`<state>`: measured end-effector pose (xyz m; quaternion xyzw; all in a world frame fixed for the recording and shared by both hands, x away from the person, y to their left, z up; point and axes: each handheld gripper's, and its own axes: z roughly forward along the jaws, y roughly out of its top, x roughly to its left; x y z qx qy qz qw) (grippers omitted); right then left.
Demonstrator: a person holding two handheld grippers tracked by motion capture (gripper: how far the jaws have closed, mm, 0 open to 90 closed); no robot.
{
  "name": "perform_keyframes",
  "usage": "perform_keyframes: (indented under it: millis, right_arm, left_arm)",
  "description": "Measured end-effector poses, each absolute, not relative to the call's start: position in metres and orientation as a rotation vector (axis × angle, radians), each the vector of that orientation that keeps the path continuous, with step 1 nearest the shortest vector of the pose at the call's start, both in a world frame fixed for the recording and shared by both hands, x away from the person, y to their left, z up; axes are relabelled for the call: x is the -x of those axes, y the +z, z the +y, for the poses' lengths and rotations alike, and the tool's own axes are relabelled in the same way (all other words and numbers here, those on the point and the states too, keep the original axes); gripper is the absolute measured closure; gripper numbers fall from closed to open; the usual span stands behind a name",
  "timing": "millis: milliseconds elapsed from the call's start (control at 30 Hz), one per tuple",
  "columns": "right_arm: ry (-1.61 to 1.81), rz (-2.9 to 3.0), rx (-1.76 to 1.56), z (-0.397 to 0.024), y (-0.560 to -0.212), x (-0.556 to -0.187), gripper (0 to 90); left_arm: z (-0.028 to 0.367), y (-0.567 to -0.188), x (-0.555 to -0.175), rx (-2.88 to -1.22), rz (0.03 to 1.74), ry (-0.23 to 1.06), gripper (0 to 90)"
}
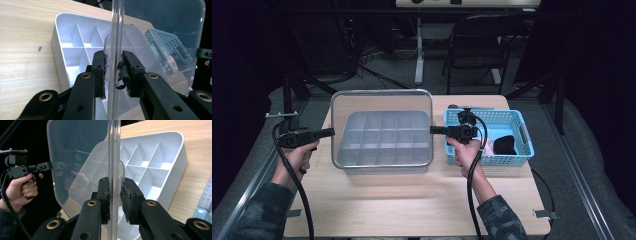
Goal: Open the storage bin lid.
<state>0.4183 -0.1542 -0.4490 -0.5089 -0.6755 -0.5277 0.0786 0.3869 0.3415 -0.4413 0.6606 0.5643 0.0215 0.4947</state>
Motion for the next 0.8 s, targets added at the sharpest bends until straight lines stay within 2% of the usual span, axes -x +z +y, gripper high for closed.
perform_keyframes:
  millis: [800]
  right_arm:
    - [-1.593, -2.041, 1.472, -0.163, -0.461, -0.375, 77.2]
  left_arm:
    - [0.338, -0.449, -0.338, -1.615, 1.323, 0.051, 74.6]
